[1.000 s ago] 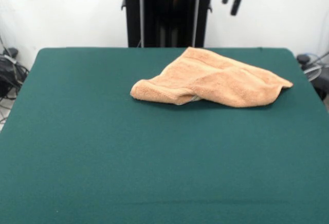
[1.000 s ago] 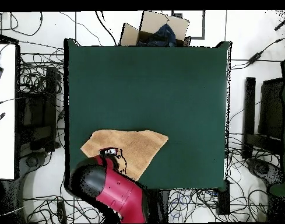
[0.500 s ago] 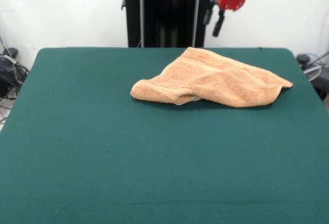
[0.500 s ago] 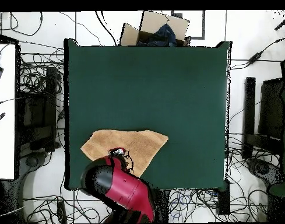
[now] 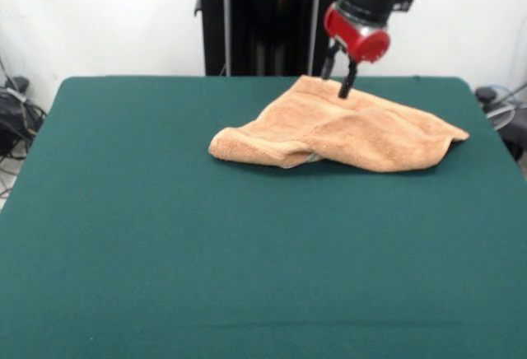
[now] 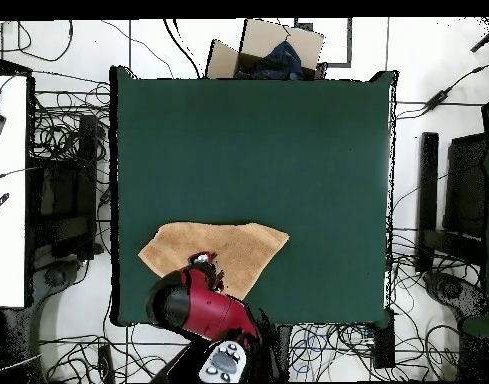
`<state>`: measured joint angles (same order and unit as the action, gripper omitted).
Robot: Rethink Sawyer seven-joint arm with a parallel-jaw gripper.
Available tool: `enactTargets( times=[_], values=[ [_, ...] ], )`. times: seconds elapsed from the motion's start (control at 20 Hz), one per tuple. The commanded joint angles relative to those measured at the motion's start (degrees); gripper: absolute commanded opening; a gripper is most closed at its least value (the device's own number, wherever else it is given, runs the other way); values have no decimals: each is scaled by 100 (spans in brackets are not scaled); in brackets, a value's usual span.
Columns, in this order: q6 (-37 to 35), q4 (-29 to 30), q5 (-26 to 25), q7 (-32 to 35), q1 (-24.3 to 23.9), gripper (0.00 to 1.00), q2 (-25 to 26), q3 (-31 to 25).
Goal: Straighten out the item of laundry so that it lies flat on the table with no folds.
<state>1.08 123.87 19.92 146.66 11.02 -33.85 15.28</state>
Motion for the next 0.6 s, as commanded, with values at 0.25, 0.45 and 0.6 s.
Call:
enactTargets(
  times=[0.25, 0.45, 0.6],
  values=[
    [662, -8, -465, 618, -212, 100, 1211, -826],
    [752, -91, -521, 636, -235, 100, 1375, -799],
    [933, -167, -728, 534, -295, 100, 1614, -709]
  ],
)
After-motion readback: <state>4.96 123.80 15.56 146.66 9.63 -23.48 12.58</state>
